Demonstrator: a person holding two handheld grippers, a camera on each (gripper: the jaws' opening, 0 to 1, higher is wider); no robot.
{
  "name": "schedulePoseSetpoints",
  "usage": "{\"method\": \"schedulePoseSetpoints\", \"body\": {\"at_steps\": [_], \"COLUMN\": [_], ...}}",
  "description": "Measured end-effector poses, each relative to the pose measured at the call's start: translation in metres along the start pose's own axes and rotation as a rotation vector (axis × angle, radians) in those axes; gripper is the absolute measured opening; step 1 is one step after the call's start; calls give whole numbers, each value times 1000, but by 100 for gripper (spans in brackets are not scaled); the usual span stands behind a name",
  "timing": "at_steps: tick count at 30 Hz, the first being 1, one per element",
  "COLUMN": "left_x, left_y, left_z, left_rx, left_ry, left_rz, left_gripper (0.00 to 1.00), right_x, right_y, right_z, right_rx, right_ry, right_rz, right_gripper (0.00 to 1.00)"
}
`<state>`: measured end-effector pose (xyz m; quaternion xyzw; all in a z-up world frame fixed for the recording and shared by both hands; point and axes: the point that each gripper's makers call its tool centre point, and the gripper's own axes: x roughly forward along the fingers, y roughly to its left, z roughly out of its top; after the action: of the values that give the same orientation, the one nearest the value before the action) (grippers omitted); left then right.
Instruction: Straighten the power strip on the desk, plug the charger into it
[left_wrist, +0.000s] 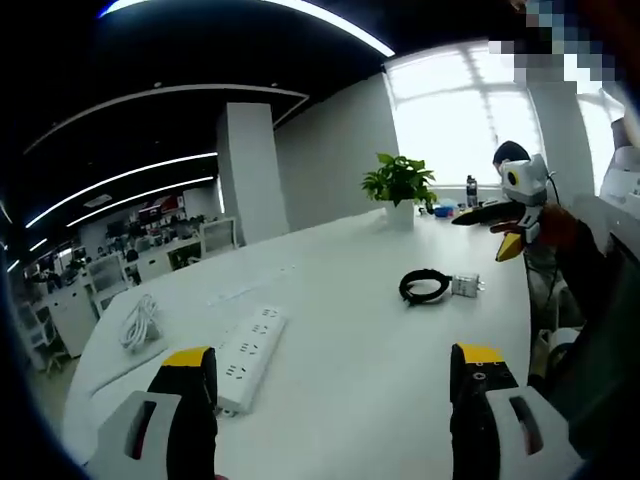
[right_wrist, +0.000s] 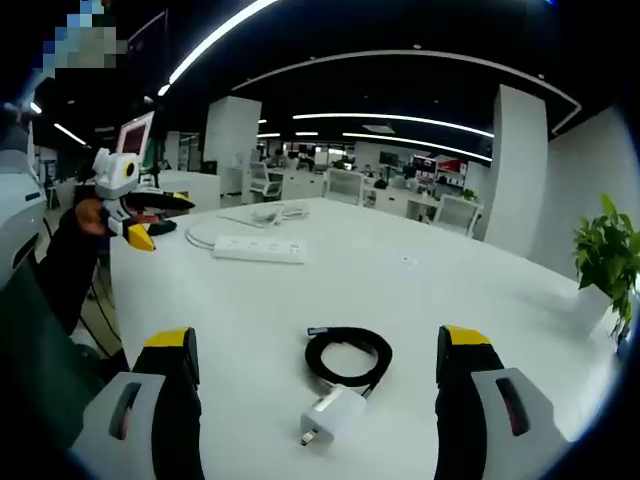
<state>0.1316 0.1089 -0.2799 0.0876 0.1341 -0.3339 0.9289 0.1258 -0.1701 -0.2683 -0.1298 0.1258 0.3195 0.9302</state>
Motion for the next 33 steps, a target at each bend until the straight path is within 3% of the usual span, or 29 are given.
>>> {"method": "schedulePoseSetpoints", "body": {"at_steps": [17,33], "left_x": [2,10], "left_y": [6,14], "left_z": [1,-8], "left_rx": [-31,-22], "left_ry": [-11,25], "left_rz": [28,52], "left_gripper": [99,99], "right_x": [5,7], "right_y": [1,3], "right_z": [-5,-5], "right_rx": [5,4], "right_ry": [10,10], "right_rz": [11,27], "right_gripper": [100,100]}}
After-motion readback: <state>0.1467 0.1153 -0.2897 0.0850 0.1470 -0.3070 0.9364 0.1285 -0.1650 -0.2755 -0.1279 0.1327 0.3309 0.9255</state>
